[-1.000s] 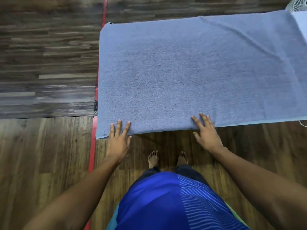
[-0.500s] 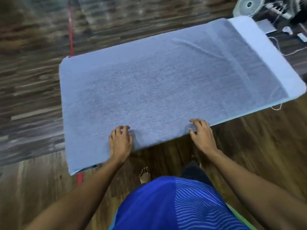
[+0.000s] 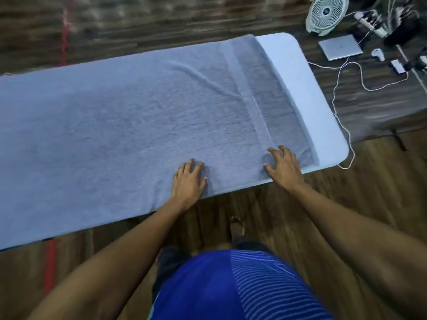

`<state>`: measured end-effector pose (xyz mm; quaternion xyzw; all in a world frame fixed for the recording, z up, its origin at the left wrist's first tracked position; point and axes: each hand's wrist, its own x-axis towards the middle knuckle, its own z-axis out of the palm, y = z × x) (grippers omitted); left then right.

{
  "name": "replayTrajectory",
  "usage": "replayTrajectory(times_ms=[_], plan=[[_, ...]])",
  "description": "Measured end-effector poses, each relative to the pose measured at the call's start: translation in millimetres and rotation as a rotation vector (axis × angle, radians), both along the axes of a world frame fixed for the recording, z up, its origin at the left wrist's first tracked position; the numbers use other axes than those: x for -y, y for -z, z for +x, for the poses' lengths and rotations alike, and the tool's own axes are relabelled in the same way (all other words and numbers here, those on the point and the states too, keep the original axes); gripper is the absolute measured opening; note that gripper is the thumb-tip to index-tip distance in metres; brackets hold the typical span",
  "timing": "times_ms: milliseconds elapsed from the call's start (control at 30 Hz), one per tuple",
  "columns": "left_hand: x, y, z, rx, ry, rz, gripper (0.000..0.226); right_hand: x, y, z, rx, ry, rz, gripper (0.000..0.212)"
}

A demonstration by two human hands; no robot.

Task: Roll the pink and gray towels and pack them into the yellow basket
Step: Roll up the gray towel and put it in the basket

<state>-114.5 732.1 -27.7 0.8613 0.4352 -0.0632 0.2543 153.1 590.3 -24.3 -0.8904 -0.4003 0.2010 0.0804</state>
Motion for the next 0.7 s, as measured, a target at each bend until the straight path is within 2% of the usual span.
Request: replayTrajectory(times_ms=[167,300,533,700], plan=[[27.1,6.4,42.3,-0.104,-0.006,-0.097,0.065,15.0,6.2,59.8,-0.006,-0.134,-0.116,0.068],[35.2,7.9,53.1,-0.192,0.011,-0.098,0.071,34.1,16.7,70.9,-0.066,-0.130,-0.209,0.076],[65.0,12.5,43.8,-0.235,0.073,-0.014,0.075,76.5,26.3,59.3,-0.040,-0.081,-0.161,0.071],[73.0,11.1,39.2,-0.224,0.080,-0.025,0.073,83.1,24.8,57.7,-0.029,-0.082,-0.174,0.072]])
